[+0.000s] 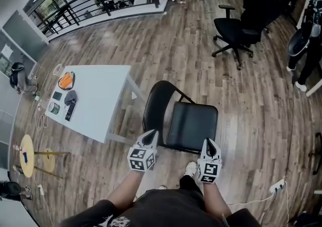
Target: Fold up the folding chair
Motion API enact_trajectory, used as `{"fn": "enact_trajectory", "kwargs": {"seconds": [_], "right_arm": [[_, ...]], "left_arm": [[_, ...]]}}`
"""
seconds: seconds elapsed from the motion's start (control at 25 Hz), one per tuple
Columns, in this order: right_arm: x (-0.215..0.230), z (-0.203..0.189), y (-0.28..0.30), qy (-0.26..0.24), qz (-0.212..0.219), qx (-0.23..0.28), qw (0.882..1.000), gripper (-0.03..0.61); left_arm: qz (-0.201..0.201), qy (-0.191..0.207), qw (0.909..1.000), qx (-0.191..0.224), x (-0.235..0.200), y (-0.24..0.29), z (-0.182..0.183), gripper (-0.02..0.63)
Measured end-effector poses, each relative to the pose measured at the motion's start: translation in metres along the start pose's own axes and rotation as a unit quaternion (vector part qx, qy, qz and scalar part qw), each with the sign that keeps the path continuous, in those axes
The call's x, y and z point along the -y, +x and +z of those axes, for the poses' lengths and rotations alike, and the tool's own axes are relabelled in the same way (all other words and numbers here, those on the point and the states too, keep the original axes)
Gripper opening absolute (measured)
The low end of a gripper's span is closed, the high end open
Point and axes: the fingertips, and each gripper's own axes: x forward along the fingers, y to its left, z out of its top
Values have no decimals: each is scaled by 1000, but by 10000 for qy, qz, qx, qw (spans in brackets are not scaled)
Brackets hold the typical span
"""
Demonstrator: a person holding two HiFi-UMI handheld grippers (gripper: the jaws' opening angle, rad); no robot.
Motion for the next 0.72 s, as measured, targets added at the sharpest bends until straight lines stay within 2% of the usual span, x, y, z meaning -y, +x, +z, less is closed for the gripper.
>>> {"fn": "enact_trajectory", "kwargs": {"seconds": [0.2, 0.28, 0.4, 0.6, 0.72], "right_arm": [[36, -13, 34, 14, 100, -225, 9997, 14], [47, -21, 48, -53, 142, -312, 9994, 14], [59, -36, 68, -166, 180, -502, 9984, 14], [68, -60, 97, -261, 226, -789, 9963, 15], [68, -82, 116, -254, 315, -997, 9942, 15]], "left_arm": [[462, -841, 9954, 44, -28, 31, 7, 5], [613, -921, 9938, 56, -37, 43, 6, 5], [810, -676, 9944, -54, -47, 58, -1, 5], [850, 3, 9958, -352, -47, 81, -22, 6], [916, 218, 9945, -468, -52, 98, -34, 6]]}}
